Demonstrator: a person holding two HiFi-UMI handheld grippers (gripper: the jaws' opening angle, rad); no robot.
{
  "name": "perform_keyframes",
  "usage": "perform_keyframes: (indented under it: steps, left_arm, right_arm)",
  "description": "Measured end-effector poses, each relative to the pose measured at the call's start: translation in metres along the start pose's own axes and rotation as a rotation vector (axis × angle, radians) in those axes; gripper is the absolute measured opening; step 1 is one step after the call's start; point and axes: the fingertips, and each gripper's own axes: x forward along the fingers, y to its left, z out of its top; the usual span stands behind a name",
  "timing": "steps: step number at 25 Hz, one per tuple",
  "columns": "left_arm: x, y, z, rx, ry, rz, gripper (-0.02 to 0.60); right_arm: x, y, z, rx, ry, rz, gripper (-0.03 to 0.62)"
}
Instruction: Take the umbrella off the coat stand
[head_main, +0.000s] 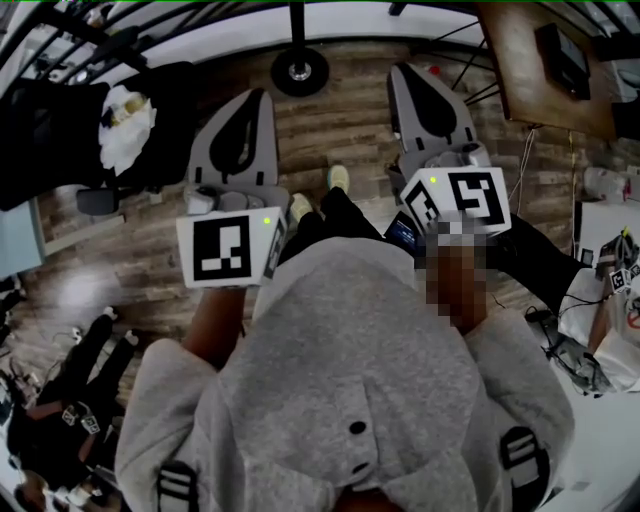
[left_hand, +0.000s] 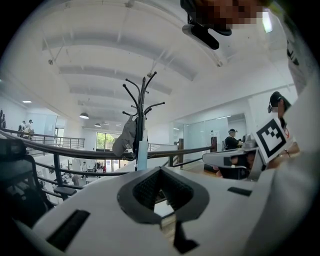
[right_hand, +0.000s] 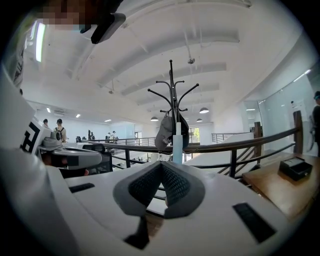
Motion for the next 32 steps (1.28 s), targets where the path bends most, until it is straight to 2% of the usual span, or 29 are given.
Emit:
perform_keyframes:
  steps: [8, 18, 32]
  left_arm:
    - [0.032, -0.014, 0.004, 0.028, 0.018, 0.017, 0.011]
    - [0.073, -0.023, 0.026, 0.026, -0.039, 0.025, 0.011]
    - [0.147, -0.046, 0.033, 0.062, -0.024, 0.052, 0.012]
  right_arm:
    - [0.012, -0.035, 0.010, 0.009, -0.025, 0.007, 0.011]
    - [0.035, -0.071, 0.022, 0.019, -0.044, 0.041, 0.011]
    - [0.065, -0.142, 0.022, 0.030, -0.059, 0.070, 0.011]
